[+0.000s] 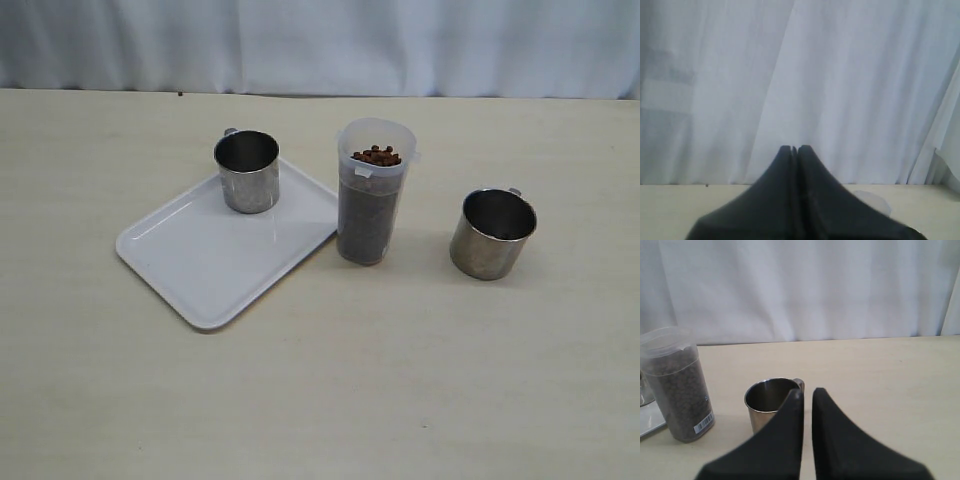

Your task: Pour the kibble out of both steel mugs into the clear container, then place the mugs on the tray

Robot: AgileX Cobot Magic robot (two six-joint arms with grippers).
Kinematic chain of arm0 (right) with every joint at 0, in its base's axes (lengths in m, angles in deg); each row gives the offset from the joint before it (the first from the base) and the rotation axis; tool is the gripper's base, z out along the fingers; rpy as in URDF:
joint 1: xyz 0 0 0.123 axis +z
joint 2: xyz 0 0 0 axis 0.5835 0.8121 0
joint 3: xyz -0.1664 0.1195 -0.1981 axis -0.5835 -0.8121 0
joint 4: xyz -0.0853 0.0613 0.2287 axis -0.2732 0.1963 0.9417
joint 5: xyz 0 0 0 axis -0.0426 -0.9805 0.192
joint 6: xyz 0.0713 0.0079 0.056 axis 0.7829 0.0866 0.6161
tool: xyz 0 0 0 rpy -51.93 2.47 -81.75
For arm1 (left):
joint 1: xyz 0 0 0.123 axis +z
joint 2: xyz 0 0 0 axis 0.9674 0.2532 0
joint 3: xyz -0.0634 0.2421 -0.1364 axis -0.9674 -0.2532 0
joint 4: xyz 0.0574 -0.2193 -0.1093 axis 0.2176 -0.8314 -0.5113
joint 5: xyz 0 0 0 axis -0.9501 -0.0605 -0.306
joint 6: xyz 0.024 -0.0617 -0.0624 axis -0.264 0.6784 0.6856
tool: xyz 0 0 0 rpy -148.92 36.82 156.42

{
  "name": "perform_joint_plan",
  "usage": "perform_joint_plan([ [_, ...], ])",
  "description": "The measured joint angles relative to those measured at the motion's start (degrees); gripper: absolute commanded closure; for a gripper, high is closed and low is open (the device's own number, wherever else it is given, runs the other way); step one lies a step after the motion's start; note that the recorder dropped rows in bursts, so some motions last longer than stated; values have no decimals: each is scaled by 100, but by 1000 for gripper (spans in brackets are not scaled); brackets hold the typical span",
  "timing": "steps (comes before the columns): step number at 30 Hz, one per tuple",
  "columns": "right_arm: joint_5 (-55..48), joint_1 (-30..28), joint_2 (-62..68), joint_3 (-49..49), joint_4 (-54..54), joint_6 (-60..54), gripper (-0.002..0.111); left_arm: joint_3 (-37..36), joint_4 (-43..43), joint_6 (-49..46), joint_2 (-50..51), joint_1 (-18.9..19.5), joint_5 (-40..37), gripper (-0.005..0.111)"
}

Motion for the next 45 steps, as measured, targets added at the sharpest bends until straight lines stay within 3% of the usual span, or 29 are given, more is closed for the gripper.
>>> perform_joint_plan([
  [9,0,0,0,0,0,0,103,0,0,0,-45,62,-11,107],
  [19,0,0,0,0,0,0,103,0,-9,0,-45,1874,-11,107],
  [24,0,0,0,0,0,0,103,0,-9,0,-45,2371,-21,107],
  [33,0,0,0,0,0,0,103,0,9,-21,-45,2472,-44,107],
  [37,0,0,0,0,0,0,103,-313,-146,-186,-58,2472,-56,107],
  [39,0,0,0,0,0,0,103,-618,-495,-612,-73,2472,33,107],
  [43,0,0,0,0,0,0,103,-1635,-2510,-2960,-73,2472,693,107],
  [45,0,0,0,0,0,0,103,-1948,-2761,-3331,-73,2472,834,107],
])
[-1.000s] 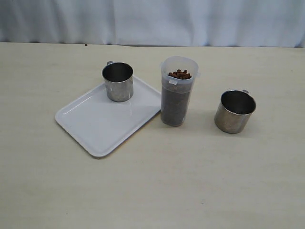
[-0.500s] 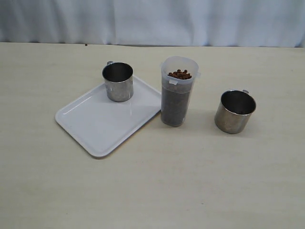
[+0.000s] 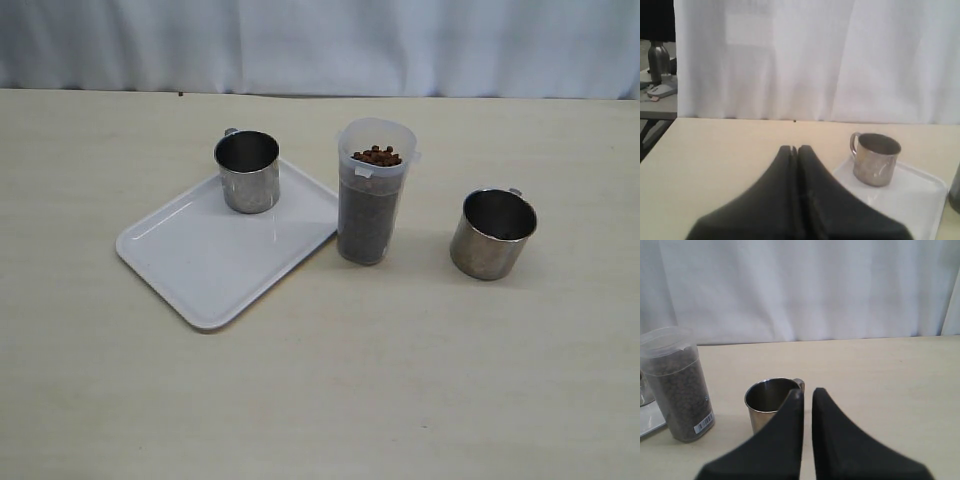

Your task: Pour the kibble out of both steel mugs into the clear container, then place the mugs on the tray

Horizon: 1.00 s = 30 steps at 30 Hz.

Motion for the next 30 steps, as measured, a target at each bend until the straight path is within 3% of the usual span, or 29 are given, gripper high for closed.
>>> perform_joint_plan([
  [7,0,0,0,0,0,0,103,-658,-86,-159,0,0,151,107],
  [14,0,0,0,0,0,0,103,-708,1428,980,0,0,-27,107],
  [19,-7,0,0,0,0,0,103,-708,1483,1017,0,0,590,107],
  [30,-7,0,0,0,0,0,103,-708,1074,400,0,0,759,107],
])
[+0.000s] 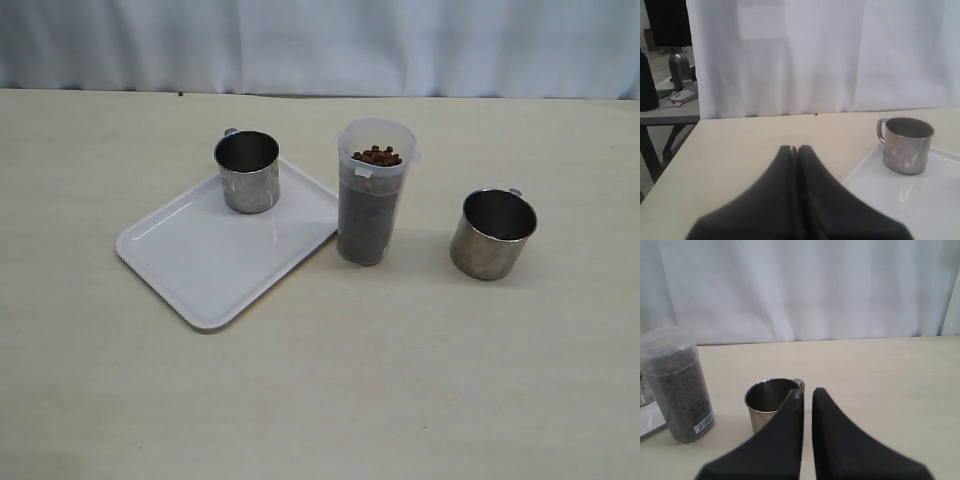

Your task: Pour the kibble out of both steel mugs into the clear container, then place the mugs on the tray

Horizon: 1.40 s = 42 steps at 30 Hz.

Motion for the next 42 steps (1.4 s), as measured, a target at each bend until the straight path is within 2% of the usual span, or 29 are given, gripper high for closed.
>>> perform_joint_plan([
  [18,0,0,0,0,0,0,103,0,0,-46,0,0,10,107],
  [26,0,0,0,0,0,0,103,0,0,-46,0,240,10,107],
  [42,0,0,0,0,0,0,103,0,0,-56,0,248,10,107],
])
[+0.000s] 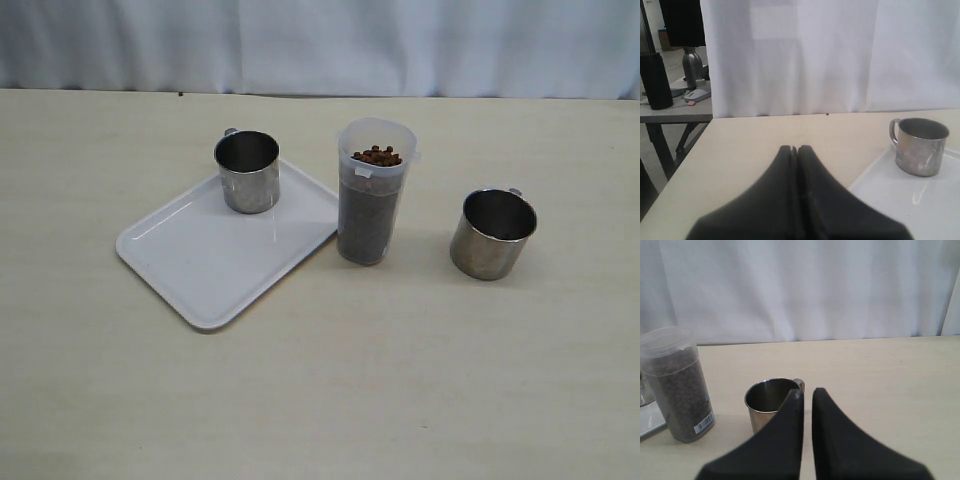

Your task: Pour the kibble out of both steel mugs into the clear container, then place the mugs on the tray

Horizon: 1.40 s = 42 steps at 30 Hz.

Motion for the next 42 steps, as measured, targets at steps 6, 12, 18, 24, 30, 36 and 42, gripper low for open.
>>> perform_joint_plan([
  [6,0,0,0,0,0,0,103,0,0,0,0,0,0,107],
  [12,0,0,0,0,0,-22,103,0,0,0,0,-10,0,107],
  [18,129,0,0,0,0,-22,103,0,0,0,0,-51,0,107],
  [24,646,0,0,0,0,-22,103,0,0,0,0,-74,0,107],
  [30,1710,0,0,0,0,-25,103,0,0,0,0,-74,0,107],
  [36,3338,0,0,0,0,-25,103,0,0,0,0,-74,0,107],
  [42,3625,0,0,0,-27,1131,103,0,0,0,0,-74,0,107],
])
